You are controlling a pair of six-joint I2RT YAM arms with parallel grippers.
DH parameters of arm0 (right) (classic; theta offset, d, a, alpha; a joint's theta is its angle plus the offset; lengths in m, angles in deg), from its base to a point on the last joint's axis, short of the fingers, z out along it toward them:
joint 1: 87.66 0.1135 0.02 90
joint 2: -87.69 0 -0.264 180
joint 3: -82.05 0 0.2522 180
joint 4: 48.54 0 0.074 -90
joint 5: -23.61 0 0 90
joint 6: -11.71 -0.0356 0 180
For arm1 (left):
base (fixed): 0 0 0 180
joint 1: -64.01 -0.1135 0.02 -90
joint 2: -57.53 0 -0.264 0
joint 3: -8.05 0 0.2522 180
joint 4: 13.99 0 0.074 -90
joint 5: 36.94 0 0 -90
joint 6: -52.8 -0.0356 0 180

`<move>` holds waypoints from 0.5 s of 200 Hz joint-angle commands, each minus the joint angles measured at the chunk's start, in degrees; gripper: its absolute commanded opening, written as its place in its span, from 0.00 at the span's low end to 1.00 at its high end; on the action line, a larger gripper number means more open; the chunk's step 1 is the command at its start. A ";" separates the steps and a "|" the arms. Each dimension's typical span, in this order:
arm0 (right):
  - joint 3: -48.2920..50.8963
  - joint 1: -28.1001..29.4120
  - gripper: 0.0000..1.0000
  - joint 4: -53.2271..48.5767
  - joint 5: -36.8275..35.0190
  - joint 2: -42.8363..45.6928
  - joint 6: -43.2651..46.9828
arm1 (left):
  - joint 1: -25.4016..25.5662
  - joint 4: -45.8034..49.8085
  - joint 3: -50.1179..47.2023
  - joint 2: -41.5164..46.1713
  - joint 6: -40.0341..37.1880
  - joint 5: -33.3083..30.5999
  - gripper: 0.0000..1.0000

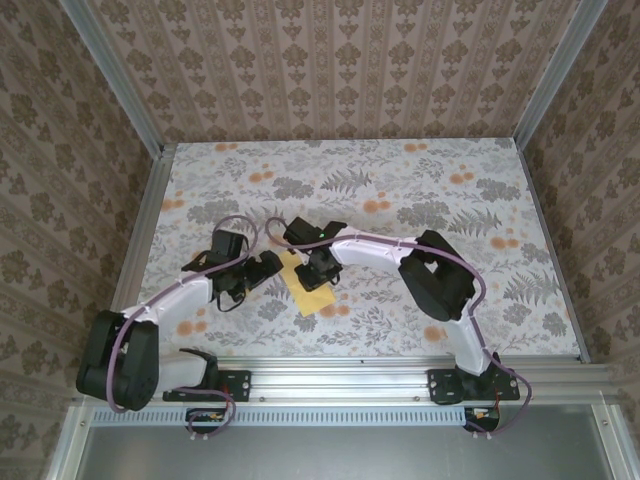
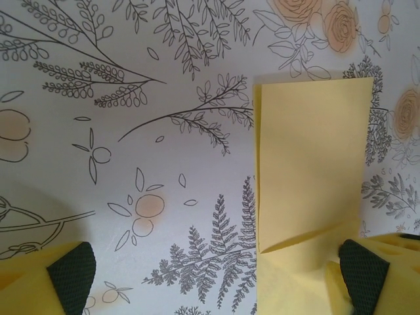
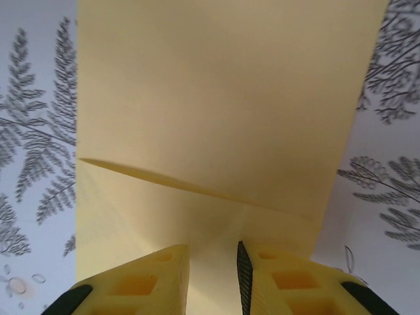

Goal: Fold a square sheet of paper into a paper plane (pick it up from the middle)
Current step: Fold the triangle a second time at the center of the table.

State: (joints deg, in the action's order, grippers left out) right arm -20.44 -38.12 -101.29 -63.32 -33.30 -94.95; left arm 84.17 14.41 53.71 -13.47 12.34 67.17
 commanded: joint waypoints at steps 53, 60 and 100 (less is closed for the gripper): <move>8.38 -2.86 0.36 7.72 -2.83 0.89 -17.05 | 0.91 -3.09 -1.93 1.85 0.51 4.95 0.99; 9.93 -3.07 0.36 9.47 -2.69 1.42 -20.50 | 1.42 -4.17 -1.93 1.52 0.71 5.72 0.98; 18.18 -3.54 0.36 19.28 0.45 5.98 -36.77 | 4.34 -13.41 -3.47 -1.01 4.72 9.53 0.87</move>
State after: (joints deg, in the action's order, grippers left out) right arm -8.29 -40.72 -85.90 -63.04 -27.86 -117.99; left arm 87.28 8.31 51.83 -12.92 13.80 72.88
